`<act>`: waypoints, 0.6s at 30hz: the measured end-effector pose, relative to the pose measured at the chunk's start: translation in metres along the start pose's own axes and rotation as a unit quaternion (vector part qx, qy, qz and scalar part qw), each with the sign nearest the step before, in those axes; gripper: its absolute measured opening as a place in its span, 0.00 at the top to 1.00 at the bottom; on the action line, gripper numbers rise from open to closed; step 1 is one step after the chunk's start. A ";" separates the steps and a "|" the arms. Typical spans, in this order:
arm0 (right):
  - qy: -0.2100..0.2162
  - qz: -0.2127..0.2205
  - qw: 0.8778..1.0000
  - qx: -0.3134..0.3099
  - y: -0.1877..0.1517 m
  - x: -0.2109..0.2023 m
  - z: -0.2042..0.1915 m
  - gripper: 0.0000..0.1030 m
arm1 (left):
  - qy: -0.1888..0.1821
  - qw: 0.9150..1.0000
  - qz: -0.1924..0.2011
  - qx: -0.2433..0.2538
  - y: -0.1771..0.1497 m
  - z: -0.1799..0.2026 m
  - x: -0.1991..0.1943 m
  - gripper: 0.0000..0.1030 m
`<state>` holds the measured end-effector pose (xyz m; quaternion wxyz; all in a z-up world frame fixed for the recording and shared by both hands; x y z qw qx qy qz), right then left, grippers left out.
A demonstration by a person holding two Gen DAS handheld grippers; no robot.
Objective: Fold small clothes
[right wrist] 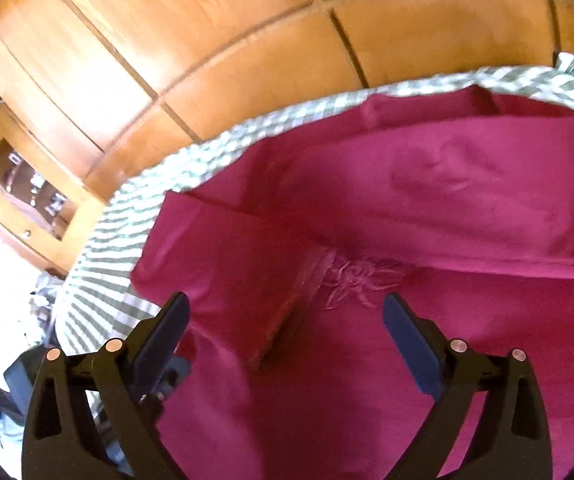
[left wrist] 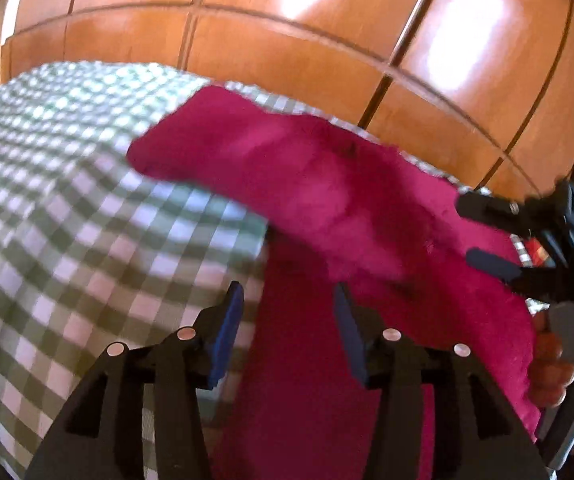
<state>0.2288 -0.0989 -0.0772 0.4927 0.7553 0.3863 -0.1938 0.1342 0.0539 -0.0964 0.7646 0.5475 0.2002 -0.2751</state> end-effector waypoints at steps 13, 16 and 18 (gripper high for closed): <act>-0.063 0.060 0.985 -0.147 0.055 -0.008 -0.050 0.92 | -0.006 1.000 -0.003 0.002 -0.006 0.001 0.008 0.47; -0.062 0.114 0.975 -0.178 0.099 -0.046 -0.060 0.92 | -0.005 1.000 -0.003 0.007 -0.005 0.004 0.011 0.45; -0.069 0.143 0.969 -0.188 0.130 -0.073 -0.057 0.92 | -0.001 1.000 -0.004 0.012 -0.005 0.006 0.011 0.45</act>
Point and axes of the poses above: each gripper's, at about its wrist camera, not at the fingertips, and x roughly the way its jaws point, z to its right, y to its top, the point moved 9 cm from there along x, roughly the way its jaws point, and after that the axes turned 9 degrees about z, right-handed, at the moved point
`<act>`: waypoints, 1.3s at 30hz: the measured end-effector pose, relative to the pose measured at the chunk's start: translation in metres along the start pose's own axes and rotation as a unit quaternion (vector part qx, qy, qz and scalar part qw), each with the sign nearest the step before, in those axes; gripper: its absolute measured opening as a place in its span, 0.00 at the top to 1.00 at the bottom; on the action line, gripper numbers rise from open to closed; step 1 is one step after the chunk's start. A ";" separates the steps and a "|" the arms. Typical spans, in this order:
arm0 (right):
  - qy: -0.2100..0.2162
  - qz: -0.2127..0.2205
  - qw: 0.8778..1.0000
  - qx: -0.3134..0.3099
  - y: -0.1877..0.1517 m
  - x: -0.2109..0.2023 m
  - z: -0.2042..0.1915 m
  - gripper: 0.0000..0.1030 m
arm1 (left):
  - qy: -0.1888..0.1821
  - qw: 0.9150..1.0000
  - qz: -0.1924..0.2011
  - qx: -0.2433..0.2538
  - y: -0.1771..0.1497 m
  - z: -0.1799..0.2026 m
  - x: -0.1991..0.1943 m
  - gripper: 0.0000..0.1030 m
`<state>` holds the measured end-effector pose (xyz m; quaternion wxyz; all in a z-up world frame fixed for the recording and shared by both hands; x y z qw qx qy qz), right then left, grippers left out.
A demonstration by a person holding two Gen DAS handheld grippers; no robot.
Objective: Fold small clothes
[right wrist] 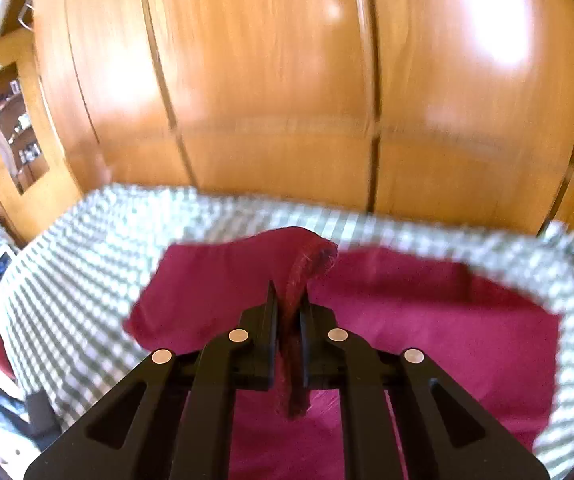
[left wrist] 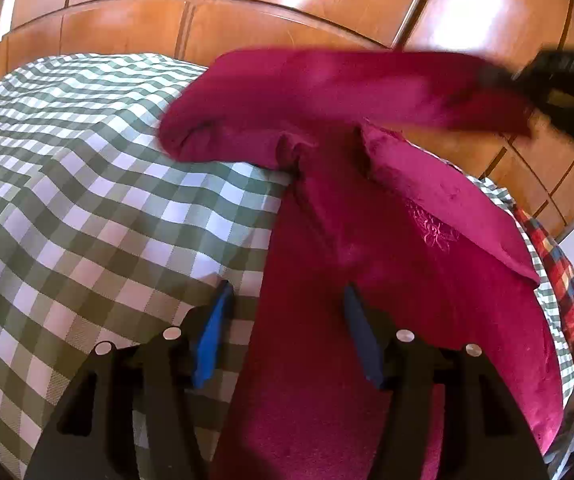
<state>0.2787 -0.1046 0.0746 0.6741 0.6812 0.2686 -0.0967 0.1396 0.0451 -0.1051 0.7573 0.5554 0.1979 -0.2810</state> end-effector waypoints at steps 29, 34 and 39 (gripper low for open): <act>-0.094 -0.095 0.964 0.232 -0.139 -0.011 0.239 0.48 | 0.016 0.997 0.027 0.073 0.070 0.036 -0.001 0.47; -0.108 -0.122 0.967 0.196 -0.159 -0.009 0.228 0.65 | 0.007 0.995 0.036 0.096 0.094 0.060 0.025 0.47; -0.145 -0.116 0.966 0.182 -0.166 -0.016 0.233 0.94 | 0.013 0.993 -0.003 0.114 0.081 0.070 0.058 0.45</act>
Point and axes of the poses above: each gripper's, at about its wrist camera, not at the fingertips, and x roughly the way its jaws point, z to its right, y to its top, the point moved 9 cm from there along x, roughly the way its jaws point, and after that the axes turned 9 degrees about z, right-handed, at the moved point
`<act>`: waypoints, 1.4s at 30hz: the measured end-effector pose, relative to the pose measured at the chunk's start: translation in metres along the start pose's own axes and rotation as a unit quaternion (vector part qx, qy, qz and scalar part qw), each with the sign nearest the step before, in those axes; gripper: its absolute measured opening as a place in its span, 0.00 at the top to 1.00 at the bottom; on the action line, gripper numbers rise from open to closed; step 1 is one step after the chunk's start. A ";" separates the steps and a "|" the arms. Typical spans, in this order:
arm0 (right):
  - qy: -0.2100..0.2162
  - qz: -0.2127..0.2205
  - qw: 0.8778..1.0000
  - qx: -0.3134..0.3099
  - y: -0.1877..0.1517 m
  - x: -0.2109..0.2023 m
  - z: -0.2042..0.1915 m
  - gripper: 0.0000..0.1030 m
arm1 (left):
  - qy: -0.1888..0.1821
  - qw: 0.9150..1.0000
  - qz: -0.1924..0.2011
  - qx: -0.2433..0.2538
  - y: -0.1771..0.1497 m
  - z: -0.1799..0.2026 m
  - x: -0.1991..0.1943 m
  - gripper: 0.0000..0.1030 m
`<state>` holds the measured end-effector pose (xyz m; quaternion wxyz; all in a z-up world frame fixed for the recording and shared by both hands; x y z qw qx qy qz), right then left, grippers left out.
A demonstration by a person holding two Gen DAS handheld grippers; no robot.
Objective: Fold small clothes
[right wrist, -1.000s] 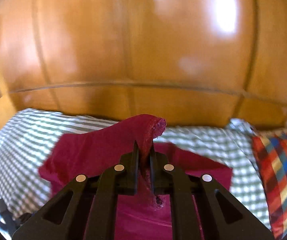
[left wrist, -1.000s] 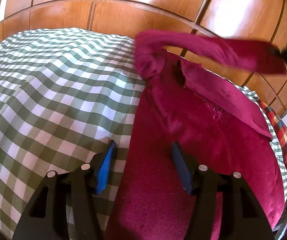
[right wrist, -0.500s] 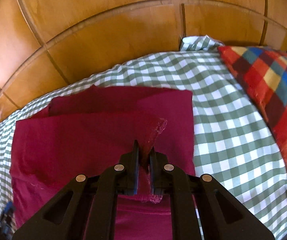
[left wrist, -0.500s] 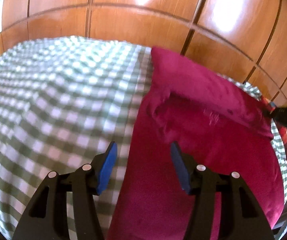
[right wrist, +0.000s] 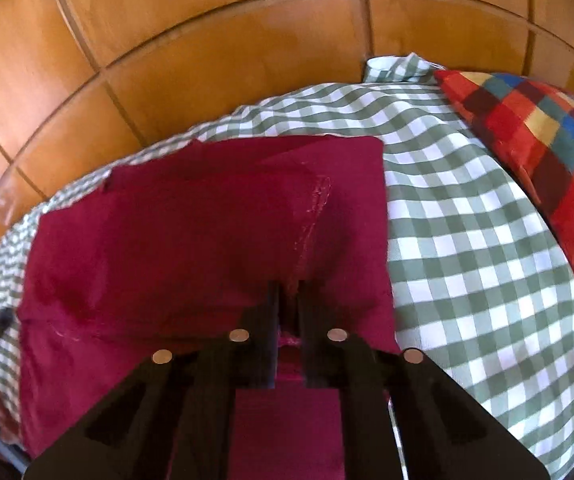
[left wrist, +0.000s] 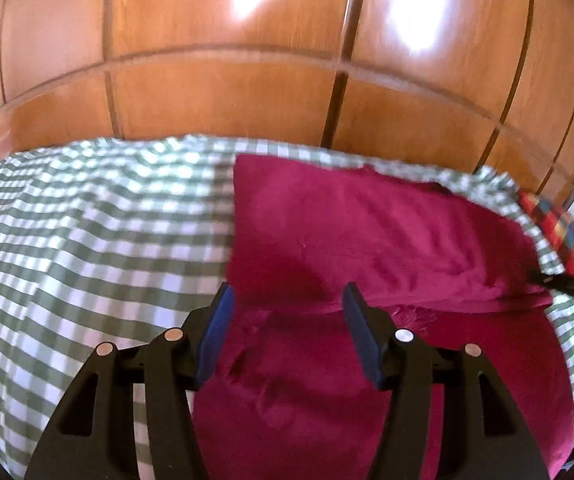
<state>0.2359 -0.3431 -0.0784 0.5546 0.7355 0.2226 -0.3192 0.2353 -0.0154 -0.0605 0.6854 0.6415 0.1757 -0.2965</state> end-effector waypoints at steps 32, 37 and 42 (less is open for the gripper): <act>-0.044 0.049 0.994 -0.088 0.007 0.032 -0.042 0.44 | -0.032 0.989 -0.059 -0.133 0.061 -0.043 0.099 0.84; -0.057 0.062 0.991 -0.101 -0.001 0.038 -0.045 0.42 | 0.077 0.996 -0.039 0.007 0.043 -0.033 0.117 0.78; -0.056 0.065 0.991 -0.099 -0.003 0.038 -0.044 0.42 | 0.131 0.990 -0.023 0.040 0.049 -0.031 0.109 0.70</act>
Point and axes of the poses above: each gripper's, at about its wrist camera, not at the fingertips, and x roughly the way its jaws point, z to its right, y to its top, the point moved 9 cm from there along x, roughly the way its jaws point, and after that the axes turned 9 degrees about z, right-handed, at the moved point
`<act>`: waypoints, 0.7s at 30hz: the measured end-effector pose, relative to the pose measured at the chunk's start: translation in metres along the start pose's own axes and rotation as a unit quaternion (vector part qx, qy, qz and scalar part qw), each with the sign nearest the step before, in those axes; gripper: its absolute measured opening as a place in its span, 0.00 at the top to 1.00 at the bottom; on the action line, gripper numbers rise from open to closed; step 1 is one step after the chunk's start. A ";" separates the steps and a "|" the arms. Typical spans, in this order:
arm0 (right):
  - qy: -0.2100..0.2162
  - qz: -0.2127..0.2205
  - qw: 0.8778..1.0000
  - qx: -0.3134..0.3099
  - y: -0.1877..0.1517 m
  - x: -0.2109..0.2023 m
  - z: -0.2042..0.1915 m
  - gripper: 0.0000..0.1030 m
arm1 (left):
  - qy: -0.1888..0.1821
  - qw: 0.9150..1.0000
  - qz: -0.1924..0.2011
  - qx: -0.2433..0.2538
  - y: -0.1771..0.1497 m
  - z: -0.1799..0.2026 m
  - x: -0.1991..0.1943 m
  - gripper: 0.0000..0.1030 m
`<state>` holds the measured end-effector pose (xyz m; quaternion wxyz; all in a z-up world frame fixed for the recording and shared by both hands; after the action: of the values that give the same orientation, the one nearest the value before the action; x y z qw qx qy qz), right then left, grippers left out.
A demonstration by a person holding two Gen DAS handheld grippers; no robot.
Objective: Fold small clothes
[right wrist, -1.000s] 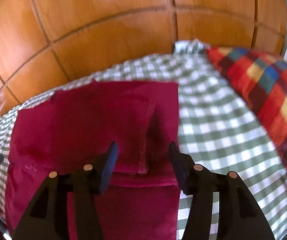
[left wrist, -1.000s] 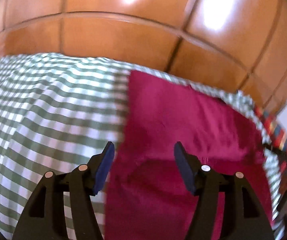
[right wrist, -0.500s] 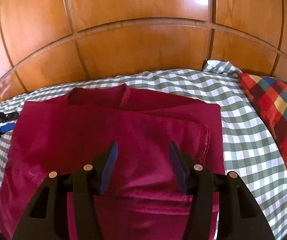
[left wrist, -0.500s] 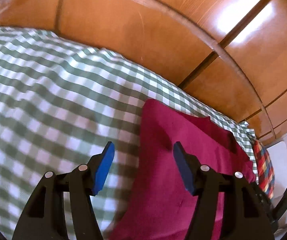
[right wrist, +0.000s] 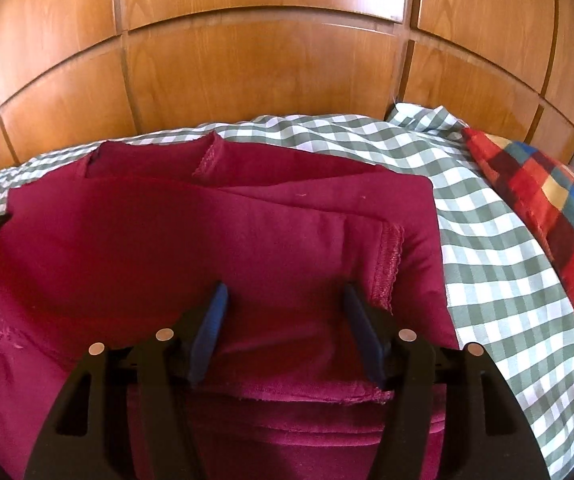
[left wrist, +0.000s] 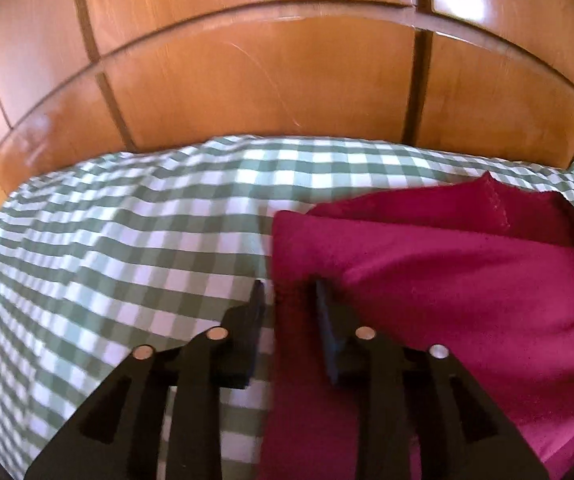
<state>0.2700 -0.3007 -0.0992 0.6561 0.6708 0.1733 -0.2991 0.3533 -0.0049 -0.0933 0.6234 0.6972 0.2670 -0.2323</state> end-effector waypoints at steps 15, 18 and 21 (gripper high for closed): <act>0.000 0.002 1.000 0.001 0.001 0.001 0.000 0.42 | -0.041 0.997 0.028 0.063 -0.051 0.030 -0.070 0.69; 0.000 0.002 1.000 0.001 0.001 0.001 0.000 0.42 | -0.043 0.997 0.030 0.060 -0.050 0.028 -0.069 0.69; 0.000 0.002 1.000 0.001 0.001 0.001 0.000 0.42 | -0.045 0.997 0.031 0.056 -0.051 0.027 -0.069 0.69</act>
<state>0.2714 -0.3006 -0.0995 0.6561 0.6716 0.1714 -0.2984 0.2686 -0.0332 -0.0891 0.6020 0.7275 0.2035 -0.2589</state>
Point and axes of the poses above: each gripper's, at about its wrist camera, not at the fingertips, and x roughly the way its jaws point, z to its right, y to its top, the point moved 9 cm from there along x, roughly the way its jaws point, and after that the axes turned 9 degrees about z, right-handed, at the moved point
